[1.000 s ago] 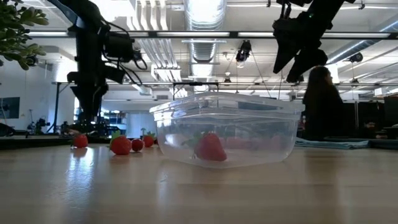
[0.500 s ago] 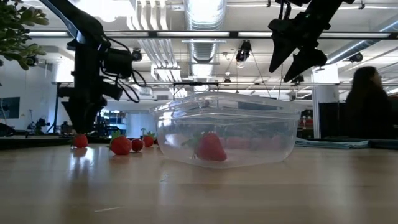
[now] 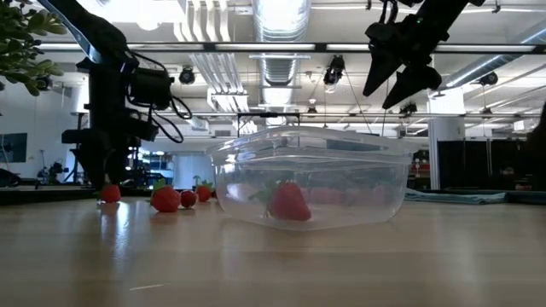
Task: Pick and placing Produce into tupperware
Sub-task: Put the strawberry into the transparent bin
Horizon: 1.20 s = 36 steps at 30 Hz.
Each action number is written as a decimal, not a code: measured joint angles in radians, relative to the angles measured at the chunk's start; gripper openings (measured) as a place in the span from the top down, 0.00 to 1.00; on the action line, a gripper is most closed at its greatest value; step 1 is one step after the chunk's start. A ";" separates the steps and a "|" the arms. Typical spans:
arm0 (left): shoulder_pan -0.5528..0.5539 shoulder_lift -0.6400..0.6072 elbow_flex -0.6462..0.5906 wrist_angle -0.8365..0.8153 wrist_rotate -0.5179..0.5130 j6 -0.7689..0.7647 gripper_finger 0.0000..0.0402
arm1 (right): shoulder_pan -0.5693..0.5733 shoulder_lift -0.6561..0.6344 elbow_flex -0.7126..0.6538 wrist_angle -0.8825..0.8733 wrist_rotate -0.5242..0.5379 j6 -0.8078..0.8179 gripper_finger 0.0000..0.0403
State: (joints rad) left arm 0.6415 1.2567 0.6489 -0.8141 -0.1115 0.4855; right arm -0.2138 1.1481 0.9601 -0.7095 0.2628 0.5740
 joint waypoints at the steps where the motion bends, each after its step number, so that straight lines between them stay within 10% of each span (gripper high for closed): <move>1: 0.000 0.002 -0.010 0.012 0.001 0.000 0.27 | 0.000 0.000 -0.002 0.003 0.002 -0.002 0.24; 36: 0.000 0.056 -0.046 0.117 -0.016 -0.010 0.71 | 0.000 0.000 -0.022 0.068 -0.008 0.013 0.26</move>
State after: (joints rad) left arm 0.6411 1.3130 0.6033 -0.6972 -0.1275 0.4759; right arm -0.2138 1.1481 0.9382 -0.6412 0.2548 0.5870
